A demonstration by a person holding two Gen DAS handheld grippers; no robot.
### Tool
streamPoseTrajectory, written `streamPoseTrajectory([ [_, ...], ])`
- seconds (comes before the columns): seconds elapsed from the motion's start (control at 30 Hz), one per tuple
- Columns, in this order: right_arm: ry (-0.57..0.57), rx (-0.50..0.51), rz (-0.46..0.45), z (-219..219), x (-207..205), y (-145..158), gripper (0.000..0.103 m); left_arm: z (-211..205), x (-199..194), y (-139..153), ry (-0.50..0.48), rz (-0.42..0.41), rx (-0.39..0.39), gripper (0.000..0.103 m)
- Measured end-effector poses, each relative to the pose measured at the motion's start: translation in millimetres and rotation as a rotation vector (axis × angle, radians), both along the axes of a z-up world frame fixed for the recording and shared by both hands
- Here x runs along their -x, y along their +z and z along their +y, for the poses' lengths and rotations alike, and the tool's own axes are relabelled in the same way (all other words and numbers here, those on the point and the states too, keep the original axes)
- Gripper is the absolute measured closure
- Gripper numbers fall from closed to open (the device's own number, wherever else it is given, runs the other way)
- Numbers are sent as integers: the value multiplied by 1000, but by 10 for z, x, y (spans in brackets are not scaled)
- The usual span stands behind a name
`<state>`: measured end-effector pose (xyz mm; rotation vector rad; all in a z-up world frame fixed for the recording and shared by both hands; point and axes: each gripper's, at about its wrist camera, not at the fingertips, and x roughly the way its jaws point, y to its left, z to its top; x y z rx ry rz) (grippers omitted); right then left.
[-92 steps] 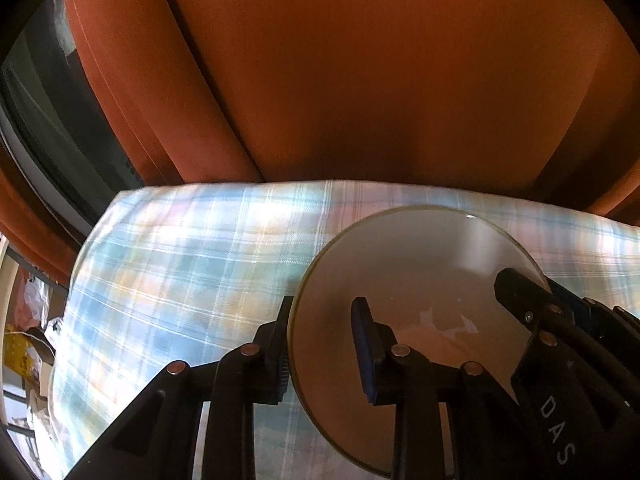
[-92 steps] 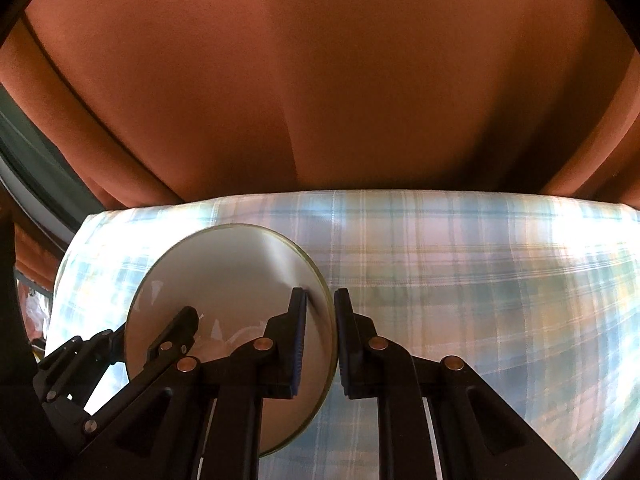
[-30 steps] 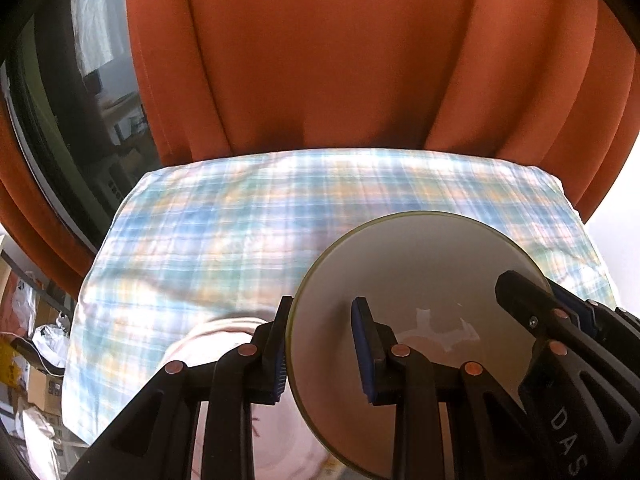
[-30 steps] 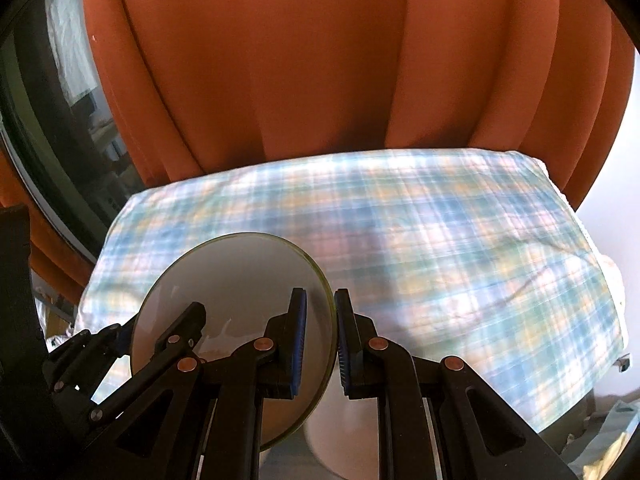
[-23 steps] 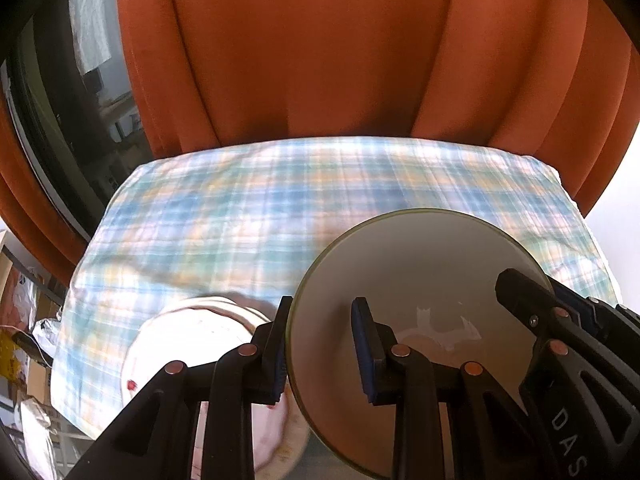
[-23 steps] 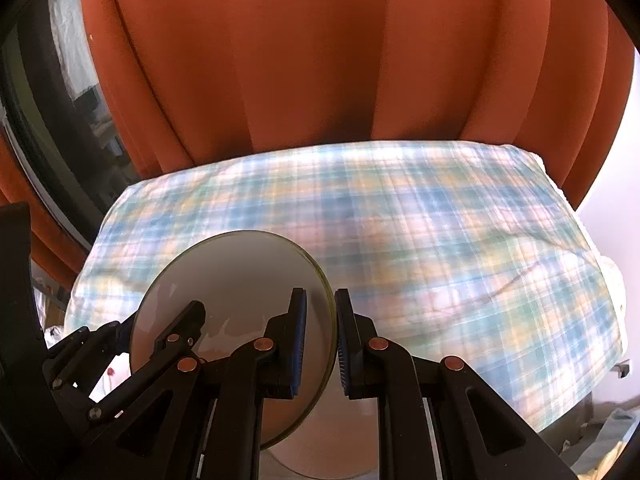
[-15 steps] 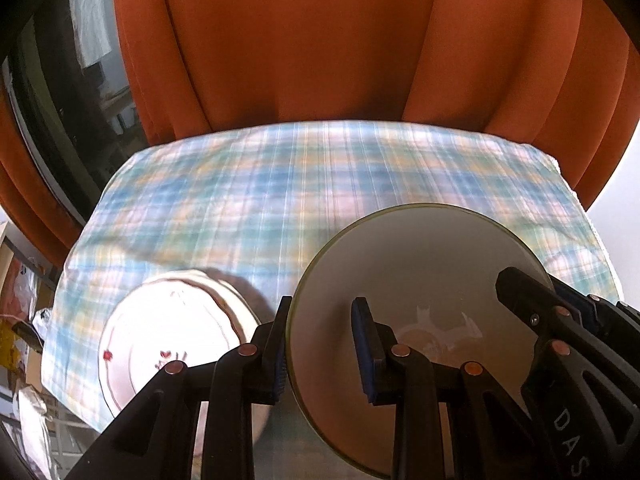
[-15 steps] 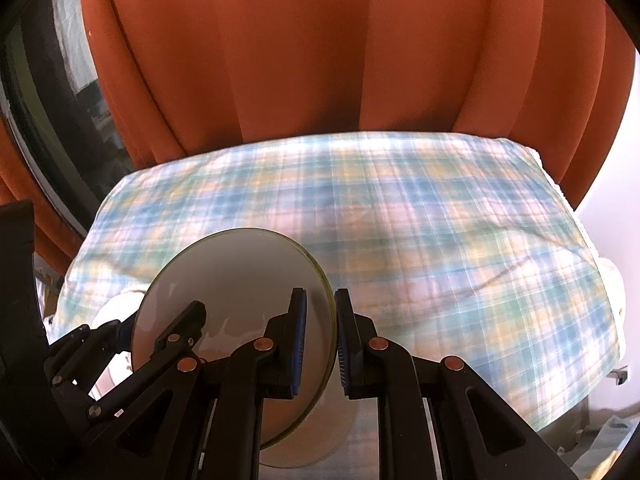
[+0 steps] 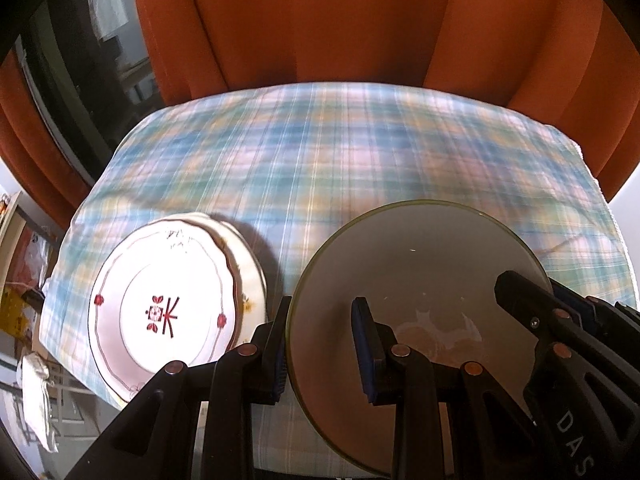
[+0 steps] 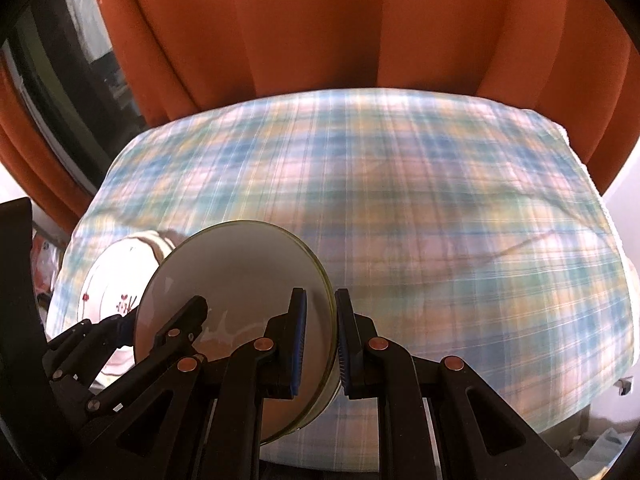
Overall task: Organize plates and bowls
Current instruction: 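Lower the patterned bowl into the nested bowls and open the right tool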
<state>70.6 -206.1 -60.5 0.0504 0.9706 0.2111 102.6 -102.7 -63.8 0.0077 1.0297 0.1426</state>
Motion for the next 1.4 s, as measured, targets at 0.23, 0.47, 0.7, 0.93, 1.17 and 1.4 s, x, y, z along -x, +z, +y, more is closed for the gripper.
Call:
streamPoseTrajectory([
  [0.23,39,-2,32,24,-38,-125,86,32,23,-121,37,48,2,77],
  [0.47,63,-6,21,4,-42,-136,86,13,28,-145,45,54,-1,77],
  [0.7,73,32,0,-3,8,-125,86,-8,11,-256,39,90,25,77],
  [0.93,76,60,5,-13,12,-150,86,-9,2,-300,31,94,32,74],
  [1.17,90,123,-23,87,-34,-154,86,21,-12,-302,33,85,43,74],
  [1.4,68,119,-21,55,-87,-194,85,-6,-7,-290,19,76,50,71],
])
